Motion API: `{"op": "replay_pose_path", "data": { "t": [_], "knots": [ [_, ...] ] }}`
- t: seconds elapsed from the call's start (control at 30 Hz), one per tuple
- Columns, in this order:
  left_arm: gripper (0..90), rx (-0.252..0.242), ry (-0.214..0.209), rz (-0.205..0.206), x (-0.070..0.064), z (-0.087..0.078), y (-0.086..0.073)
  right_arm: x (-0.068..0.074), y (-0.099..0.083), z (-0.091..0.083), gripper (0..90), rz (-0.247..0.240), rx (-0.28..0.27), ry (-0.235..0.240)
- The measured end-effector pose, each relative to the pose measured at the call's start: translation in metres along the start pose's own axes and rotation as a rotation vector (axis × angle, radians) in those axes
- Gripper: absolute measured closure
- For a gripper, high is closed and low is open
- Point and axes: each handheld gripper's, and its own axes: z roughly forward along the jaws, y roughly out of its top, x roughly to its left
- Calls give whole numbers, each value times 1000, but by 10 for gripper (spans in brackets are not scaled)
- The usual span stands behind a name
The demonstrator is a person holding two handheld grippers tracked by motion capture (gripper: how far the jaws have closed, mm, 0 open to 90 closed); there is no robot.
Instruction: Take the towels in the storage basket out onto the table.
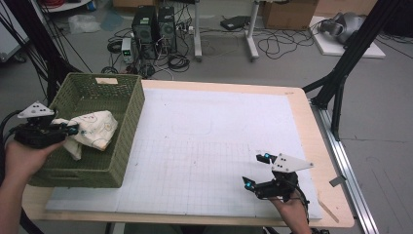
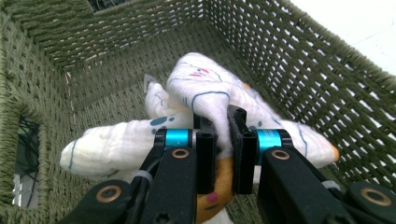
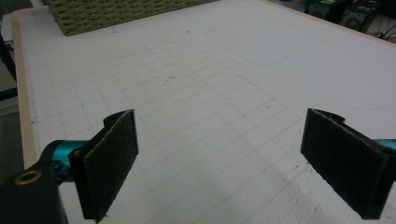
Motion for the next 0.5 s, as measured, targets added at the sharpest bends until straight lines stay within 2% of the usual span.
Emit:
{"op": "replay_pose_path", "data": {
  "t": [0.2,0.5],
  "knots": [
    [828,-25,-2,-15,0,-3,-2,-1,0,-1,104,6,-1,-2],
    [828,-105,-15,-49,3,-12,-1,0,0,0,104,0,6,1]
  ]
}}
